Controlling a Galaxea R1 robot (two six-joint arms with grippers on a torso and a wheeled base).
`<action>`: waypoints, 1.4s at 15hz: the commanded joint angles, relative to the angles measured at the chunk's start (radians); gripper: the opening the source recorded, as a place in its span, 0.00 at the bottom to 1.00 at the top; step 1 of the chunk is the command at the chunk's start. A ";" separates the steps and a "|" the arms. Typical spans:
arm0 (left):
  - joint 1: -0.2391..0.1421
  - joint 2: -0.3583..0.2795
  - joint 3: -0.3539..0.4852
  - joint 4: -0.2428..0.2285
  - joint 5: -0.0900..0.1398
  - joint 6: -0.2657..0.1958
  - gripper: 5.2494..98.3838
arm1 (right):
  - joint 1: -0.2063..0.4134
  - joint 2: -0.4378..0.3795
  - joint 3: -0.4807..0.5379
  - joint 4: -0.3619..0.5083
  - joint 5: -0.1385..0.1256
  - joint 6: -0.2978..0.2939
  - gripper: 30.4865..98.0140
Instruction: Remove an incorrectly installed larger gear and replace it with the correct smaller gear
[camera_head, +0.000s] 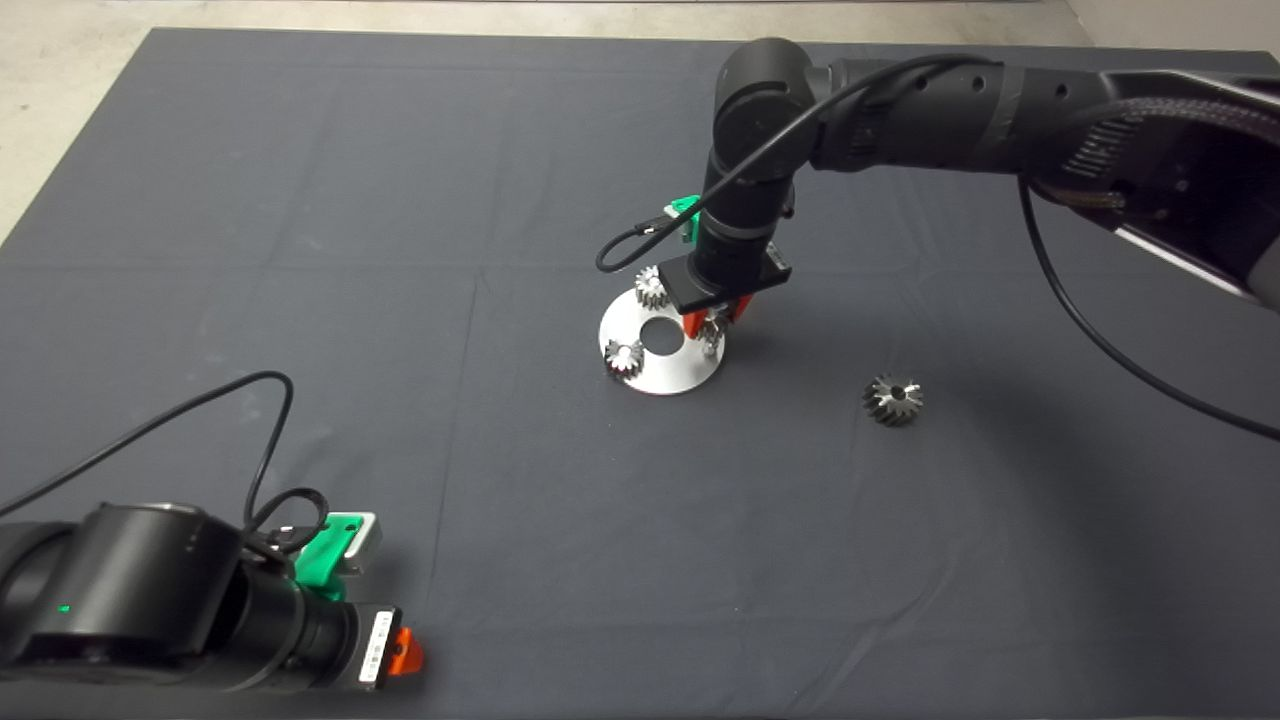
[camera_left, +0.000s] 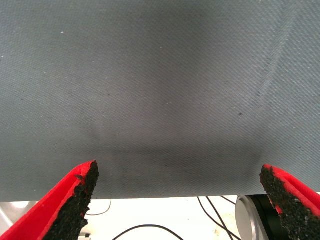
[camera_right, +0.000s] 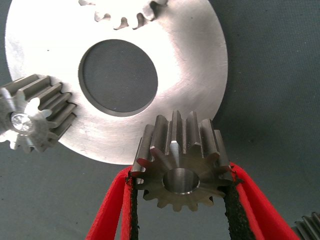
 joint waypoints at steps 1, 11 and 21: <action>0.003 -0.002 0.002 0.009 0.040 -0.003 0.84 | 0.007 -0.009 0.016 -0.025 -0.113 0.001 0.06; 0.003 -0.002 -0.002 0.009 0.040 -0.003 0.84 | -0.037 -0.007 0.002 -0.026 -0.110 0.001 0.05; 0.000 0.000 0.000 0.009 0.041 -0.003 0.84 | -0.031 -0.007 0.005 -0.003 -0.113 0.004 0.06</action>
